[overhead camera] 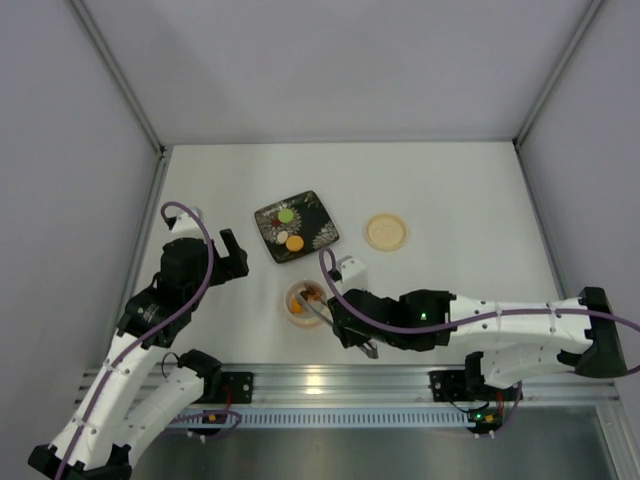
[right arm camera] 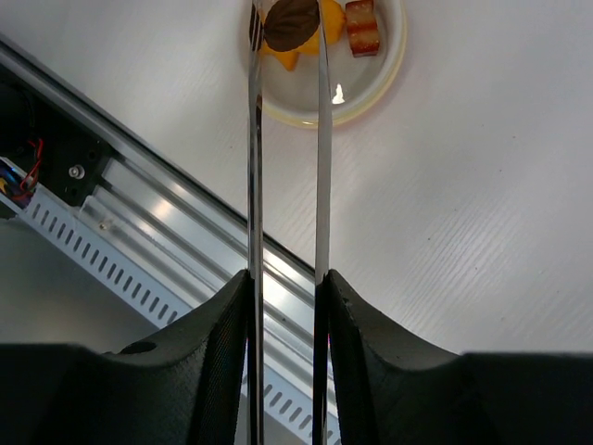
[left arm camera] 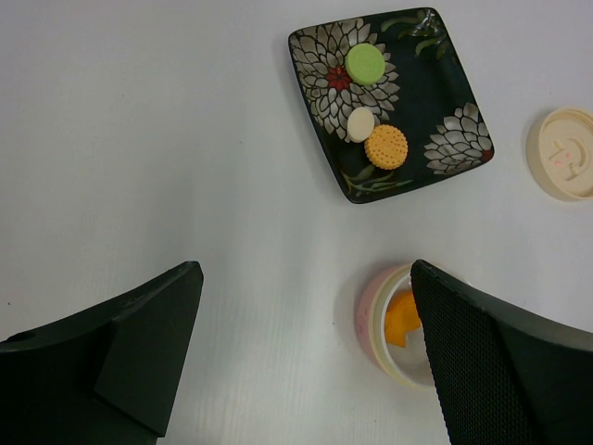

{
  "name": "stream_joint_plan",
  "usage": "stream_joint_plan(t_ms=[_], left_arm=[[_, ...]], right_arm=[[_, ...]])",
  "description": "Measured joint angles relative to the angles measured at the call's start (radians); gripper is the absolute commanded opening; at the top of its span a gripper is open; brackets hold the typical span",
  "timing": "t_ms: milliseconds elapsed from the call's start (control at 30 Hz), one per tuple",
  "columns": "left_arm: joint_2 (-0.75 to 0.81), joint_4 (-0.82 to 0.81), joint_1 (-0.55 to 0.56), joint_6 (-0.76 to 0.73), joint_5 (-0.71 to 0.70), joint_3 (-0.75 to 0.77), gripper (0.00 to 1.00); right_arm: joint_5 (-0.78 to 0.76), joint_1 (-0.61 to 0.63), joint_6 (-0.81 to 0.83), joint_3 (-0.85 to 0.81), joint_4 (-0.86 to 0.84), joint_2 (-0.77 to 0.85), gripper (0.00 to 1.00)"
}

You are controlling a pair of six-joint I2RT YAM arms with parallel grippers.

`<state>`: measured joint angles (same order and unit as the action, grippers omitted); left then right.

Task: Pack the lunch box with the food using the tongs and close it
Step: Place the fake food in the packing box, then pick up the fake food from the plate.

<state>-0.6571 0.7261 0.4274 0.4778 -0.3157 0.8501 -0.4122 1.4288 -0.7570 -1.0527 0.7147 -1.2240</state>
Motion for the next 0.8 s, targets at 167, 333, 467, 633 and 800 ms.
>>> stream_joint_plan(t_ms=[167, 333, 467, 633, 800], left_arm=[[0.0, 0.0, 0.0, 0.0, 0.0, 0.0, 0.99], [0.0, 0.0, 0.0, 0.0, 0.0, 0.0, 0.99], [0.0, 0.0, 0.0, 0.0, 0.0, 0.0, 0.99], [0.0, 0.0, 0.0, 0.0, 0.0, 0.0, 0.99], [0.0, 0.0, 0.0, 0.0, 0.0, 0.0, 0.99]], right_arm=[[-0.006, 0.006, -0.005, 0.0, 0.006, 0.0, 0.38], [-0.01, 0.011, -0.006, 0.0, 0.009, 0.001, 0.39], [-0.014, 0.011, -0.006, 0.0, 0.011, 0.008, 0.4], [-0.043, 0.01, 0.006, -0.01, 0.021, 0.009, 0.44], [-0.035, -0.058, 0.079, -0.105, 0.027, -0.032, 0.44]])
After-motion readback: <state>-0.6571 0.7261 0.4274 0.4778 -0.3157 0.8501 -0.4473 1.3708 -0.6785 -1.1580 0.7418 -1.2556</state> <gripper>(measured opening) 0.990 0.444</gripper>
